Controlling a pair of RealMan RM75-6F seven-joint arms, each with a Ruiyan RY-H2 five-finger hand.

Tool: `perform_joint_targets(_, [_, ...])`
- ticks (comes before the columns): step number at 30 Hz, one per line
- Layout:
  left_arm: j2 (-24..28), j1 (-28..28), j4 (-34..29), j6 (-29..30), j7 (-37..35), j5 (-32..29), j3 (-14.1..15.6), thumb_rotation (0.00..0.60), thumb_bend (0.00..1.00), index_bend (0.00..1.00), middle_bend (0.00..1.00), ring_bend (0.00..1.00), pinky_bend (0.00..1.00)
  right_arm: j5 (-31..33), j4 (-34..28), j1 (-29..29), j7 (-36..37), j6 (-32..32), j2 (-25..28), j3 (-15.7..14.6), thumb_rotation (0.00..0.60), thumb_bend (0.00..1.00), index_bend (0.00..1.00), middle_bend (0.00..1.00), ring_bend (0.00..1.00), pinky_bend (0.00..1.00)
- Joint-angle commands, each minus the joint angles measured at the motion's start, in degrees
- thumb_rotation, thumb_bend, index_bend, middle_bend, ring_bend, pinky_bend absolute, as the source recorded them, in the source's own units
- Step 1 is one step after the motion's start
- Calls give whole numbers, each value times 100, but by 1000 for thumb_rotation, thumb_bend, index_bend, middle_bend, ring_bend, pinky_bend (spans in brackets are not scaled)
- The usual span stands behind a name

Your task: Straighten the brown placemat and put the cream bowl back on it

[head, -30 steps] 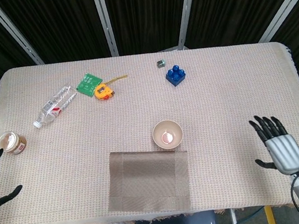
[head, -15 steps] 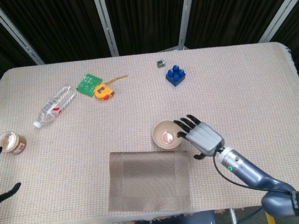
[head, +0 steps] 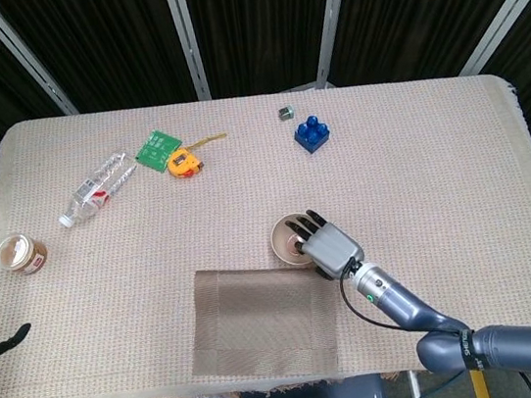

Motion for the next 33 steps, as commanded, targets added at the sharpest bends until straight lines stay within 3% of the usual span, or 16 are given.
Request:
perform_joint_targets(1, [-1, -5, -5, -4, 3, 4, 1, 600, 0, 0, 0, 0, 0, -25, 59, -20, 89, 86, -29, -50, 600, 288, 564, 0, 0, 0])
perform_joint_targets(4, [2, -11, -20, -4, -1, 13, -1, 600, 0, 0, 0, 0, 0, -184, 145, -71, 380, 249, -53, -48, 600, 300, 622, 0, 0, 0])
perform_joint_targets(12, [16, -20, -57, -18, -10, 27, 6, 600, 0, 0, 0, 0, 0, -559, 233, -260, 1250, 602, 146, -1, 600, 308, 654, 0, 0, 0])
perform_joint_targets(21, [44, -33, -90, -59, -67, 42, 24, 600, 0, 0, 0, 0, 0, -699, 263, -698, 1970, 1167, 1114, 109, 600, 308, 655, 0, 0, 0])
perform_joint_targets(27, [46, -40, -151, -47, -41, 103, 50, 600, 0, 0, 0, 0, 0, -236, 746, -971, 2101, 866, 1630, -50, 600, 308, 654, 0, 0, 0])
perform_joint_targets(33, [27, -43, -222, -22, 39, 181, 87, 600, 0, 0, 0, 0, 0, -162, 1177, -1100, 2300, 494, 1703, -309, 600, 308, 653, 0, 0, 0])
